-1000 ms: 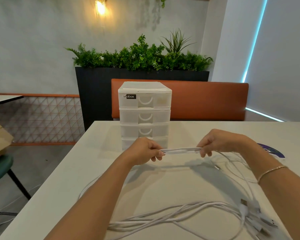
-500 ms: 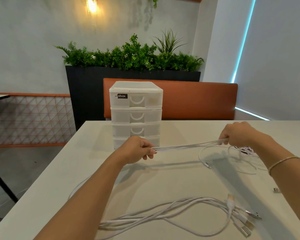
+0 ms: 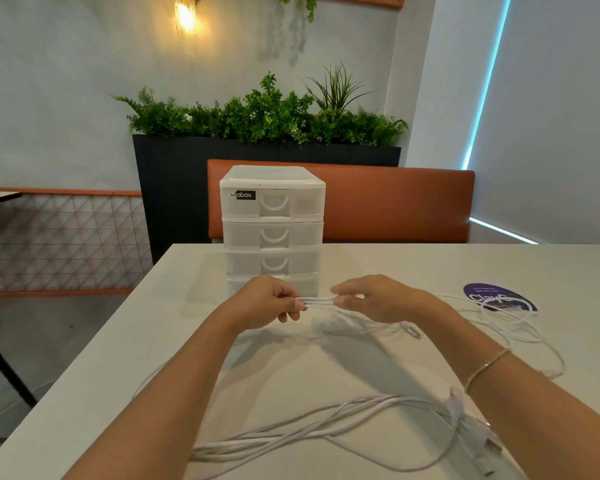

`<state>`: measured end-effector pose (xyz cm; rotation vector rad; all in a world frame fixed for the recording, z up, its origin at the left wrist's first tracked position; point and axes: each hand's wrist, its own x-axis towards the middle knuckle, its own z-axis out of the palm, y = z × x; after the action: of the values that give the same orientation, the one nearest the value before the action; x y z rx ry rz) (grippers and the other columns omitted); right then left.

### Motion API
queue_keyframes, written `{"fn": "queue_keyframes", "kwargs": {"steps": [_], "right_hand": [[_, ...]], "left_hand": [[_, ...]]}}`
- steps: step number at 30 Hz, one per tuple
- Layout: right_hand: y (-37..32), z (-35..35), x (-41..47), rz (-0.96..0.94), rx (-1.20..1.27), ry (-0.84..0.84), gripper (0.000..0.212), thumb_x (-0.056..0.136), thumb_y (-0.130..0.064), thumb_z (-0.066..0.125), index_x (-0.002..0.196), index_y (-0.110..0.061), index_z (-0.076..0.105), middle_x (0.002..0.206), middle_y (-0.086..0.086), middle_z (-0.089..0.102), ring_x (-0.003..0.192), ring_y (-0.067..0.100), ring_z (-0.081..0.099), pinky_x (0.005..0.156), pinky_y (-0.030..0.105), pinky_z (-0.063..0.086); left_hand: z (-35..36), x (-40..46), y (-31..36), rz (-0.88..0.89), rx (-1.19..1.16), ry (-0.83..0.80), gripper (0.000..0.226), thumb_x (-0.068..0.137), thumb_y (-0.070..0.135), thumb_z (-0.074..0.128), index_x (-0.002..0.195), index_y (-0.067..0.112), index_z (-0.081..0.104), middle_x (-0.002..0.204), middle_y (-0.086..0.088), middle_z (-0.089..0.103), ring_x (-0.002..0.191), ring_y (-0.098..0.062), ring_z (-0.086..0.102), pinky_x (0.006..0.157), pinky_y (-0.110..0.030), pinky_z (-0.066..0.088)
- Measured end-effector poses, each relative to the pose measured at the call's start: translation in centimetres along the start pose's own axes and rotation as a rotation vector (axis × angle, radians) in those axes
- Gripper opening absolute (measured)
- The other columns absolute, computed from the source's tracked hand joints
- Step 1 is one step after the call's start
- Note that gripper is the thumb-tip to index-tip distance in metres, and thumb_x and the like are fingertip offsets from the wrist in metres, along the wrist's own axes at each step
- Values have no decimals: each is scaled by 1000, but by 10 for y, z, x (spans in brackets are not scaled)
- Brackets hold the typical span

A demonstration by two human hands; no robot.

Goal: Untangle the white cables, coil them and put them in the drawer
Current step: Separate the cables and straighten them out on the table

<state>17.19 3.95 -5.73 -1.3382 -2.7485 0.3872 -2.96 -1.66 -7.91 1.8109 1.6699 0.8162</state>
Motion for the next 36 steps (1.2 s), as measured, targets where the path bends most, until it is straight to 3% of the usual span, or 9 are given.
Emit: {"fn": "queue_keyframes", "kwargs": {"steps": [3, 7, 12, 14, 18, 25, 29, 33, 36], "right_hand": [[-1, 6, 4, -20, 195, -64, 27, 99, -28, 44, 82, -26, 64, 73, -13, 62, 73, 8, 55, 74, 21, 40], [-1, 3, -1, 0, 337, -111, 26, 98, -23, 46, 84, -22, 67, 60, -12, 54, 49, 5, 46, 58, 16, 40], [-1, -13, 10, 68, 264, 211, 32, 97, -31, 47, 83, -11, 68, 61, -5, 47, 53, 7, 40, 52, 19, 31], [-4, -11, 9, 65, 270, 181, 31, 96, -30, 49, 81, -11, 69, 62, -5, 49, 55, 7, 41, 52, 18, 31], [-12, -5, -3, 15, 153, -111, 28, 94, -30, 52, 72, -22, 68, 60, -8, 48, 56, 6, 40, 54, 15, 31], [0, -12, 8, 71, 190, 172, 29, 97, -31, 47, 79, -17, 66, 64, -5, 49, 57, 6, 41, 52, 17, 31], [3, -2, 7, 65, 225, 160, 29, 97, -31, 47, 79, -18, 67, 61, -6, 47, 55, 5, 40, 49, 13, 30], [3, -7, 7, 50, 201, 132, 27, 97, -30, 47, 82, -18, 67, 61, -8, 48, 57, 6, 41, 51, 13, 31], [3, -6, 7, 52, 188, 136, 31, 98, -30, 45, 91, -13, 70, 62, -10, 49, 56, 7, 41, 48, 11, 31]], "left_hand": [[0, 1, -3, 10, -26, 29, 13, 90, 19, 59, 82, 18, 69, 73, 8, 66, 61, -3, 53, 50, -3, 36], [-1, 3, -8, 10, -52, 52, 12, 91, 18, 59, 85, 18, 70, 72, 9, 66, 60, -3, 52, 55, -7, 40], [6, 5, -1, 49, -4, -78, 14, 89, 15, 60, 89, 20, 73, 68, 9, 65, 59, -5, 51, 66, -19, 44], [6, 5, -3, 50, 1, -56, 14, 90, 16, 59, 90, 19, 73, 69, 9, 64, 59, -4, 50, 64, -17, 43], [4, 6, -11, 64, -29, 61, 14, 92, 19, 58, 93, 19, 72, 72, 11, 64, 61, -4, 49, 60, -11, 41], [6, 6, -1, 72, 50, -98, 17, 92, 17, 57, 100, 17, 72, 68, 11, 62, 61, -5, 48, 64, -17, 41], [6, 6, -6, 15, 117, -108, 19, 94, 23, 54, 99, 14, 71, 71, 8, 59, 65, -7, 47, 65, -18, 40], [-4, 4, -13, -26, 275, -115, 18, 97, 21, 48, 87, 16, 63, 94, 1, 64, 77, -9, 50, 72, -21, 37], [-11, 2, -11, -16, 419, -109, 20, 95, 17, 50, 111, 11, 61, 114, -2, 61, 99, -18, 54, 83, -23, 40]]}}
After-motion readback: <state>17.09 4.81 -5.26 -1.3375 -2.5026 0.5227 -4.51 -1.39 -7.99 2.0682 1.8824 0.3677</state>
